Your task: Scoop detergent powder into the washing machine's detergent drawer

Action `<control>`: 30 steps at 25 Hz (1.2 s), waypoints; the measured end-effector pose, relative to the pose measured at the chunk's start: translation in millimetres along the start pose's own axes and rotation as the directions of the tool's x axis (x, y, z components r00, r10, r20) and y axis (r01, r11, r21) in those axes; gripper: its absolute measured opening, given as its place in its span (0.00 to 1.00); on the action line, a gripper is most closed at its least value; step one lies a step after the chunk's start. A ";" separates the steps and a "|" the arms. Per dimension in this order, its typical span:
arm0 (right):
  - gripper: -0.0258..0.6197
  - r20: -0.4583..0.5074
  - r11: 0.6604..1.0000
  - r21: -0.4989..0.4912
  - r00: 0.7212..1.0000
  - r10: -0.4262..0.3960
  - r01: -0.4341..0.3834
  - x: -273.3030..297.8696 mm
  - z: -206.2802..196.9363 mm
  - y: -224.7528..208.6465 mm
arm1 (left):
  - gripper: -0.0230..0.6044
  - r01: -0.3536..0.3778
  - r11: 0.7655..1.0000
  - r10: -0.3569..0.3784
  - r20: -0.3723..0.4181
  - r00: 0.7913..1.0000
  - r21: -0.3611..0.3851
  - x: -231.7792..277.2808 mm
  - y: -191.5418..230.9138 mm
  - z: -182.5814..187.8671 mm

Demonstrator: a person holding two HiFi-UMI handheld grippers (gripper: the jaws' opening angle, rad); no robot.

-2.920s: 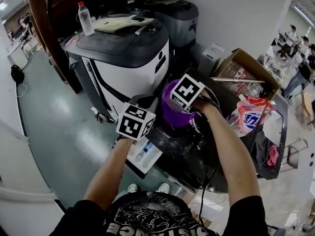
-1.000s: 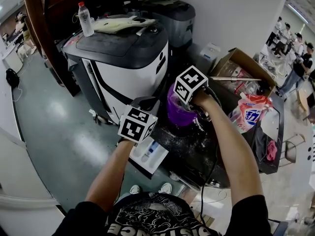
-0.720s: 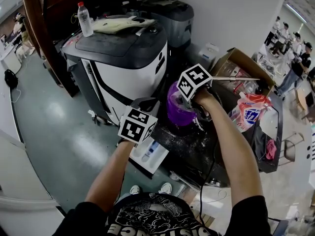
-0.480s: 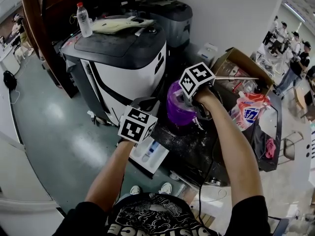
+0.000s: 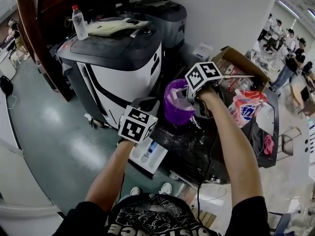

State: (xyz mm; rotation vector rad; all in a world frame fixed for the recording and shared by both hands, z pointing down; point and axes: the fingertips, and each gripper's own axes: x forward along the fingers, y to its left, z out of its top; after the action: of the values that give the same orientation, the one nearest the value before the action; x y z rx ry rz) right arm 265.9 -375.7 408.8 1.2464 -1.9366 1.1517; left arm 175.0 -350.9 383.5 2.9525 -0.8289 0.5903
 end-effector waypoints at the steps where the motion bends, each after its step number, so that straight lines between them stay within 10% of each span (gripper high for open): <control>1: 0.10 0.017 1.000 0.021 1.000 0.012 -0.012 -2.4 0.8 0.0 | 0.04 0.003 1.000 -0.003 0.000 1.000 0.001 0.3 -0.9 0.3; 30: 0.10 0.439 0.846 0.364 0.873 0.213 -0.389 -39.5 -1.8 12.6 | 0.04 0.081 0.996 -0.082 0.034 0.996 0.025 -0.8 -19.9 8.6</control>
State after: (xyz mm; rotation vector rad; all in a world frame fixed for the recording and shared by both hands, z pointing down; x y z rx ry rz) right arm 270.6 -354.6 373.4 1.5222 -2.3098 1.6957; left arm 187.5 -334.4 376.9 3.0092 -0.7051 0.5496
